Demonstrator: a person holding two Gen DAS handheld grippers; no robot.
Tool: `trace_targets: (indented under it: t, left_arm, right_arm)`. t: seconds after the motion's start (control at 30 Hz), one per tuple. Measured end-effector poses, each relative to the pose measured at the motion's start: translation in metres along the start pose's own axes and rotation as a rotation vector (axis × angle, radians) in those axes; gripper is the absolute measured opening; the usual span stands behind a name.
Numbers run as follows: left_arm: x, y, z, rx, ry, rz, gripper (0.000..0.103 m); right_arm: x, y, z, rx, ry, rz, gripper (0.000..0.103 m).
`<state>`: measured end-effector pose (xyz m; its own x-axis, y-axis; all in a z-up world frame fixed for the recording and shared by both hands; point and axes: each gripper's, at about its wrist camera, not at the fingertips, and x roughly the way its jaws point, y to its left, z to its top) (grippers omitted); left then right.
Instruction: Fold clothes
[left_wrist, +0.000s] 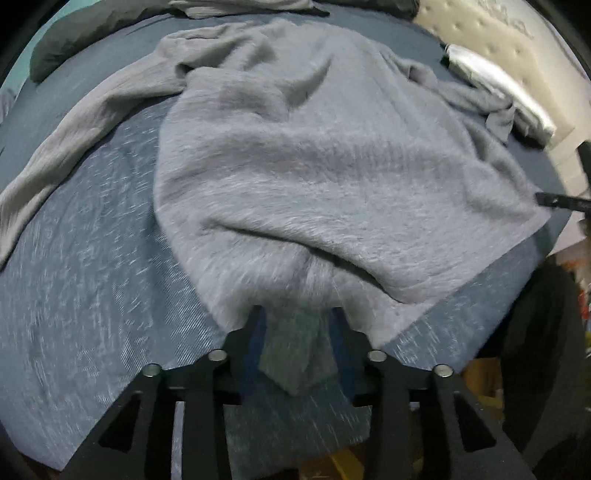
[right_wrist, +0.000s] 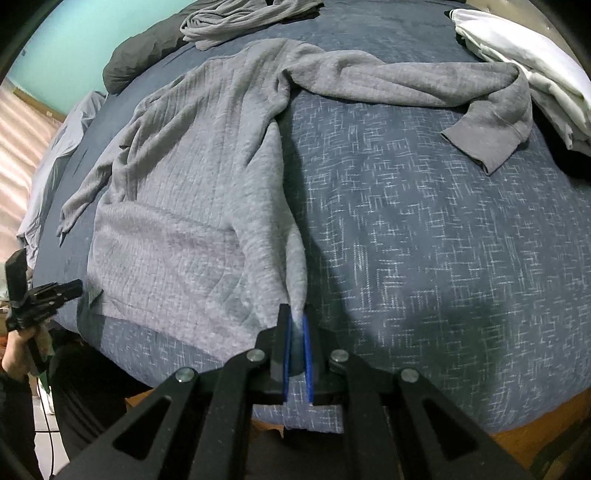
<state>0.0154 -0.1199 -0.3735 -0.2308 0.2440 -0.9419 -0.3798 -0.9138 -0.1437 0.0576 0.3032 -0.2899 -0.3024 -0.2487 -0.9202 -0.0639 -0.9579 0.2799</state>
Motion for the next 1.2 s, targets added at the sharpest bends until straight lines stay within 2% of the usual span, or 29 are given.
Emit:
trace_targets:
  t: [0.13, 0.27, 0.3, 0.33, 0.4, 0.47, 0.7, 0.87, 1.03, 1.2]
  left_arm:
    - [0.012, -0.004, 0.005, 0.013, 0.0, 0.023, 0.04]
    - [0.022, -0.008, 0.004, 0.069, 0.012, 0.064, 0.04]
    - [0.023, -0.008, 0.003, 0.08, 0.014, 0.067, 0.033]
    - [0.024, -0.008, 0.002, 0.09, 0.017, 0.069, 0.02]
    - [0.023, -0.004, 0.001, 0.095, 0.015, 0.07, 0.011]
    - [0.018, 0.0, -0.001, 0.096, 0.008, 0.063, 0.007]
    - [-0.032, 0.016, -0.016, 0.114, -0.067, 0.034, 0.006]
    - [-0.084, 0.042, -0.042, 0.068, -0.134, 0.026, 0.006]
    - [-0.096, 0.061, -0.067, 0.003, -0.149, 0.011, 0.006]
    - [-0.072, 0.065, -0.075, -0.031, -0.083, -0.001, 0.006]
  right_arm:
    - [0.003, 0.001, -0.002, 0.001, 0.007, 0.003, 0.006]
    - [0.003, -0.001, -0.003, -0.001, 0.014, 0.002, 0.006]
    - [0.004, -0.002, -0.003, 0.0, 0.015, 0.001, 0.006]
    - [0.004, -0.002, -0.003, -0.001, 0.016, 0.001, 0.006]
    - [0.004, -0.002, -0.002, -0.002, 0.016, 0.0, 0.006]
    - [0.004, -0.002, -0.002, -0.005, 0.017, -0.001, 0.006]
    - [-0.001, -0.001, -0.001, -0.011, 0.008, 0.006, 0.006]
    - [-0.011, 0.002, -0.002, -0.033, -0.002, 0.026, 0.006]
    - [-0.014, 0.006, -0.006, -0.056, 0.012, 0.031, 0.006]
    - [-0.001, 0.004, -0.008, -0.041, 0.053, -0.01, 0.006]
